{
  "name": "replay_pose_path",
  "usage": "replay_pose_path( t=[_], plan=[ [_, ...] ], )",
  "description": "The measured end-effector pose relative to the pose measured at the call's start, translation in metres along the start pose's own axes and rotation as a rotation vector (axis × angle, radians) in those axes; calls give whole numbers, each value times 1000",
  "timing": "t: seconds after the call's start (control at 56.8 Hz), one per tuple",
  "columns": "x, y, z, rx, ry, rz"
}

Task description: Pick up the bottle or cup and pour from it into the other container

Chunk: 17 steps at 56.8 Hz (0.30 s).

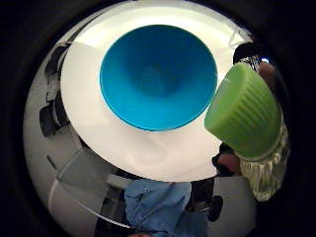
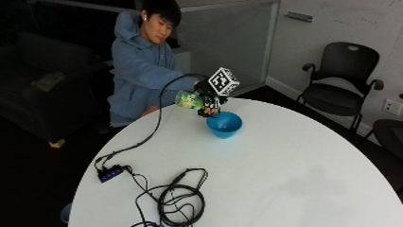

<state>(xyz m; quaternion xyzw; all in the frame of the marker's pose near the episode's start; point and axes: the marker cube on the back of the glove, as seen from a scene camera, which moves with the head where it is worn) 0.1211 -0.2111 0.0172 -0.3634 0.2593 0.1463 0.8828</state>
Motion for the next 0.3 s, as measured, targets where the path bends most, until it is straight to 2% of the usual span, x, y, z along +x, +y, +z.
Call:
replay_pose_path(
  t=[0.088,0.176,0.247,0.299],
  plan=[
    [-9,-5,-2,-43,60,-3],
    [-24,-13,-5,-67,16,117],
    [-12,-16,-4,-67,109,47],
    [-18,-18,-3,-55,87,122]
  ],
)
